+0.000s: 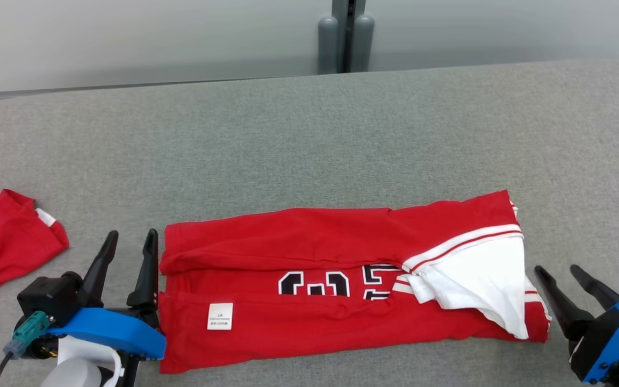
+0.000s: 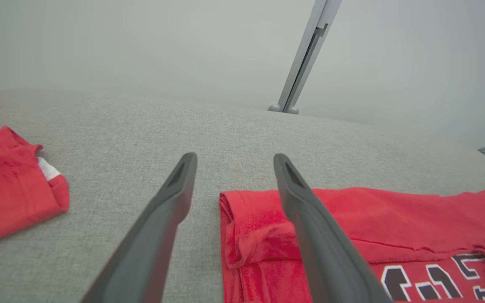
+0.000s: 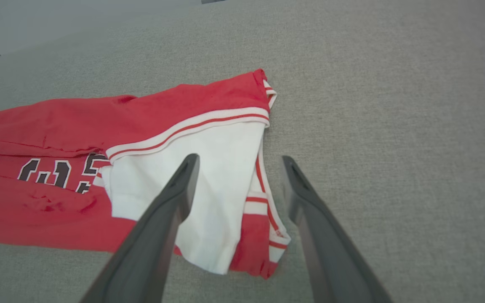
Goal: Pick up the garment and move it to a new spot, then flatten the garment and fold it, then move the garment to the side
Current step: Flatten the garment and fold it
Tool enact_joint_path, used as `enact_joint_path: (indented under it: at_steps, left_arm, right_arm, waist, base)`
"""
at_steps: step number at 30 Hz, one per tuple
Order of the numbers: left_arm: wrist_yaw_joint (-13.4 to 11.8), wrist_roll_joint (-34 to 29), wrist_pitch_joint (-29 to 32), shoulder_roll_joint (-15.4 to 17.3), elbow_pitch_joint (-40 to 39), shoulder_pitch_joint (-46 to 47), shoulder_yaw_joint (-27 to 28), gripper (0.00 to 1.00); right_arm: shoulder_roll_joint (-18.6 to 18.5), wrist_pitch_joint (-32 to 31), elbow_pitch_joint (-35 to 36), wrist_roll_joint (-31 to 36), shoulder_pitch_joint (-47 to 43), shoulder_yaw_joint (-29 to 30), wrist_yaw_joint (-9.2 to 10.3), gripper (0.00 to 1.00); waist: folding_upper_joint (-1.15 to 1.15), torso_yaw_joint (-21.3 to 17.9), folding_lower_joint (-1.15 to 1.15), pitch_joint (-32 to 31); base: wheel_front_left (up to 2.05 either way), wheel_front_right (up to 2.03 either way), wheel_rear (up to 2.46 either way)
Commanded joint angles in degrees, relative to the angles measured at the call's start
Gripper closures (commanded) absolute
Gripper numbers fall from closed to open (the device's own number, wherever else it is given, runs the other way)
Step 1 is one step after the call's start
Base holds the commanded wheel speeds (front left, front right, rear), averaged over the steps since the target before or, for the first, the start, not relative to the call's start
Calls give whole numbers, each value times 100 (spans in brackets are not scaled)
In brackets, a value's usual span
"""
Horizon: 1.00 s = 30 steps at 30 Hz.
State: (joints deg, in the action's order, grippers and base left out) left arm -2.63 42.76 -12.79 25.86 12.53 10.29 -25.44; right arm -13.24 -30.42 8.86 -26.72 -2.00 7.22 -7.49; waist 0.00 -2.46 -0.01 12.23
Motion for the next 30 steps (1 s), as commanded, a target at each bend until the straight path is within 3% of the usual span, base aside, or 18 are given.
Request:
enact_joint_path:
  at_steps: [1,8,17,23,24,26,30]
  left_arm:
    - [-40,-59,-82,-55,-10,-4,63,0]
    - [-143,-408,-239,-495,223,320,396,0]
    - [37,-695,-245,-775,696,605,431,0]
    - [182,-749,-245,-861,910,602,434,0]
    - [202,-751,-245,-871,934,579,447,0]
    - [223,-759,-245,-876,967,537,478,0]
    - [256,-756,-245,-854,995,431,559,0]
  right_arm:
    - [76,-62,25,67,59,89,-1,0]
    - [468,-868,-723,399,688,574,-1,0]
    - [643,-828,-2173,1045,1473,743,-1,0]
    - [745,-903,-2652,1092,1518,456,-2,0]
    - [728,-888,-2652,1091,1497,400,-2,42]
    - [663,-764,-2563,1119,1463,380,-2,100]
    - [441,-566,-2318,1168,1439,407,-1,100]
  waist:
    - [0,27,1,-26]
    - [0,242,1,-115]
    - [0,449,1,-55]
    - [0,511,1,-46]
    - [0,510,1,-50]
    - [0,489,1,-62]
    - [0,382,1,-101]
  base:
    - [0,0,0]
    - [0,0,0]
    - [0,0,0]
    - [0,0,0]
    - [0,0,0]
    - [0,0,0]
    - [0,0,0]
